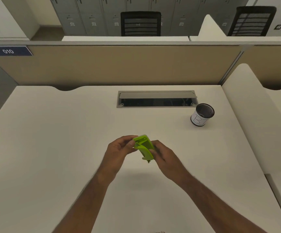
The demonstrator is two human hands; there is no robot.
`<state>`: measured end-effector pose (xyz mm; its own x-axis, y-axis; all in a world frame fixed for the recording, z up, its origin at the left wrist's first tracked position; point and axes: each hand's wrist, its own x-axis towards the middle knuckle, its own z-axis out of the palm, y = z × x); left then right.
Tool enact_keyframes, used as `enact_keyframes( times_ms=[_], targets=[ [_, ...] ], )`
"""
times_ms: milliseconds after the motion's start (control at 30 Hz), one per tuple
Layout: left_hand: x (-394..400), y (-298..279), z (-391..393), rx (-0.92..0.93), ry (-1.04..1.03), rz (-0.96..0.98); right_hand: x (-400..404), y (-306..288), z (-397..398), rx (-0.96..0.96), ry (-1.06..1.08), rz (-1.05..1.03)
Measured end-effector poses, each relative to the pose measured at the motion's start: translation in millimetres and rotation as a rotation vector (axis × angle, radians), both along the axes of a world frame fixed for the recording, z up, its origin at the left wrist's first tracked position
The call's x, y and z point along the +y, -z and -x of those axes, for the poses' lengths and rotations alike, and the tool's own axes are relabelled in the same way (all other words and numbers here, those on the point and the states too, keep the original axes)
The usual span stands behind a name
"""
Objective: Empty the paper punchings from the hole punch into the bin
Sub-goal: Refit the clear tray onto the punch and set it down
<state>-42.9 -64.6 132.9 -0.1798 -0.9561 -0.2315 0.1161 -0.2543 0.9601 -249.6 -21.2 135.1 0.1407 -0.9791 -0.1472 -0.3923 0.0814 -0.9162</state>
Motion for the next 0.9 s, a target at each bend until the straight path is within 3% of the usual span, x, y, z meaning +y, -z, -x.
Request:
enact_keyframes(
  times_ms=[333,567,800,900],
  targets=[
    [1,-7,-3,0.063,0.007,0.082,0,4,1,-0.194,0.016,-0.034],
    [2,-5,-9,0.103,0.042,0.089,-14,-14,5,-0.209,-0.071,0.022],
    [1,-10,-10,0.065,0.088,0.078,-20,-22,10,-0.073,-0.172,0.044],
    [1,-8,-11,0.053,0.096,0.069,-18,-18,7,-0.146,-0.123,0.028]
  ],
)
